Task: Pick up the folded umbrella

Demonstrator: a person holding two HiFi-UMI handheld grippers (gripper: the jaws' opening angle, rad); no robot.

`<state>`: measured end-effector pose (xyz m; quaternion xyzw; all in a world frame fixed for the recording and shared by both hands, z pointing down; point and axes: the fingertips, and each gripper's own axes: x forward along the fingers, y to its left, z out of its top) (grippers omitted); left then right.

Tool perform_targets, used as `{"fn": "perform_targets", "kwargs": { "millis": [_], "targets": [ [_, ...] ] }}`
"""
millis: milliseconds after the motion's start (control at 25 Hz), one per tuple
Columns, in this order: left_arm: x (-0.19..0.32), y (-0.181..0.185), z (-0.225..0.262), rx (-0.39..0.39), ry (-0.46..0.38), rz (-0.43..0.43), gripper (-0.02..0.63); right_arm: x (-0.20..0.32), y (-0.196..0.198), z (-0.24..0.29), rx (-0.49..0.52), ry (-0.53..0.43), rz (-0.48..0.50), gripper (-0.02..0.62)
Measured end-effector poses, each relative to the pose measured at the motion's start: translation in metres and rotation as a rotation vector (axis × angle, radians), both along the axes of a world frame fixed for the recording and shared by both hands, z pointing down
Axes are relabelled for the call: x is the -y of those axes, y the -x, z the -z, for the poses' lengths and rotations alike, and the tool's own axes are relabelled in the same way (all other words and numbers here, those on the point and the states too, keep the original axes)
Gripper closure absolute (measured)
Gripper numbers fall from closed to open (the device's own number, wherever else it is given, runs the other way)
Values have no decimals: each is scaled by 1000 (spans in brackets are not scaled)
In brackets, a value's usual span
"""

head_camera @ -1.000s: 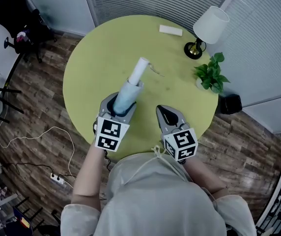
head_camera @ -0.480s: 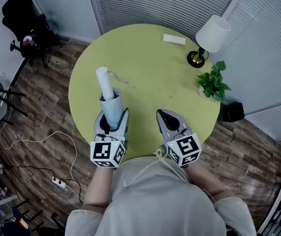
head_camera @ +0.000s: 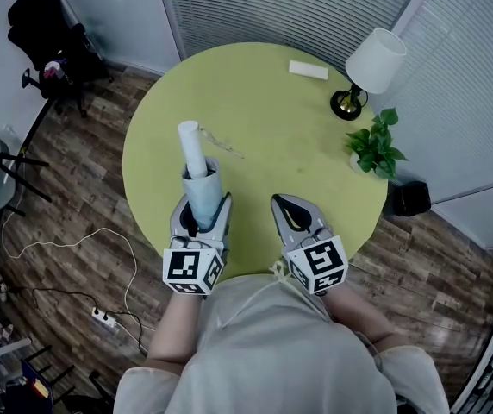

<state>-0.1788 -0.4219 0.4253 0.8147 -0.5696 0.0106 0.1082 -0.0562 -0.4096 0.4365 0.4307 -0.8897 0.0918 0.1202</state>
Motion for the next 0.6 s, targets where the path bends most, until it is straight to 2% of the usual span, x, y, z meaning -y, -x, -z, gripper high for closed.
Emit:
{"fn": "perform_targets", "kwargs": {
  "millis": [600],
  "targets": [
    [-2,1,-9,14,28,-3,342,3,-1,-3,18,13,-32,597]
  ]
}}
